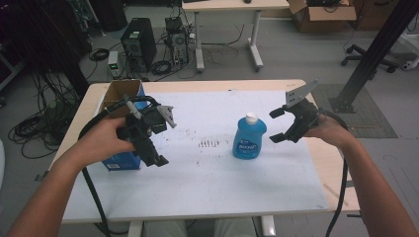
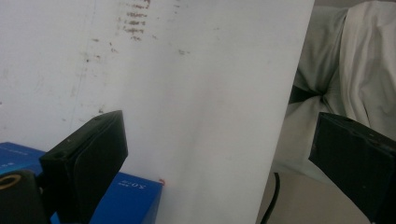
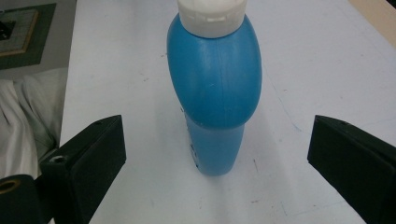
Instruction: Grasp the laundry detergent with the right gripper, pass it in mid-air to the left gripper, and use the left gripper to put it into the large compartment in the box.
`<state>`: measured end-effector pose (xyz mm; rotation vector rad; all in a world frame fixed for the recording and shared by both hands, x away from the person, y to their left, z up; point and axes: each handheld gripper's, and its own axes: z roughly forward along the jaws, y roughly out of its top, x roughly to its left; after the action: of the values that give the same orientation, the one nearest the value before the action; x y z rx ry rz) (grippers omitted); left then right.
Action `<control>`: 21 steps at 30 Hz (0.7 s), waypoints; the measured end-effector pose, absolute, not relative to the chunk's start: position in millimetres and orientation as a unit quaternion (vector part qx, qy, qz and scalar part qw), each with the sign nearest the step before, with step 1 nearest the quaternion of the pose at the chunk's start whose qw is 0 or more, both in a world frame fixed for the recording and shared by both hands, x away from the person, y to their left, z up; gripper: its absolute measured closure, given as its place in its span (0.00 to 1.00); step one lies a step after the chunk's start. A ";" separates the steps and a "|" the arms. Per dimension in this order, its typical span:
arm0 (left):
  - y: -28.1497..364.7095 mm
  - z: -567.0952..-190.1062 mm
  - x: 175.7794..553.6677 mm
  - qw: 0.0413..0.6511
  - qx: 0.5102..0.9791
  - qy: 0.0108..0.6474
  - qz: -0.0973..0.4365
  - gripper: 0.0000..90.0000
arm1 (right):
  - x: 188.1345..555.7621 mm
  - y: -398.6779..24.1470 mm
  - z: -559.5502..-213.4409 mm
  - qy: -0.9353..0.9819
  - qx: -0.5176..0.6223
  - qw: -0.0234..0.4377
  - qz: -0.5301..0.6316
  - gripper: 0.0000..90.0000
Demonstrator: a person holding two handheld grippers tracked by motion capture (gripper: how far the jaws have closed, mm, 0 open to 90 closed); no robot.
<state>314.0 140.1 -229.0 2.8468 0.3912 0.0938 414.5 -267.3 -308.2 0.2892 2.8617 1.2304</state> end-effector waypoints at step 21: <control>137.2 -229.0 315.0 0.131 0.982 0.134 0.031 0.05 | 413.7 -280.0 -327.9 0.904 0.110 -0.004 0.412 0.05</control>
<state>315.0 137.2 -229.0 2.8513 0.3901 0.0910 413.7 -280.0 -327.9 0.3457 2.8492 1.2988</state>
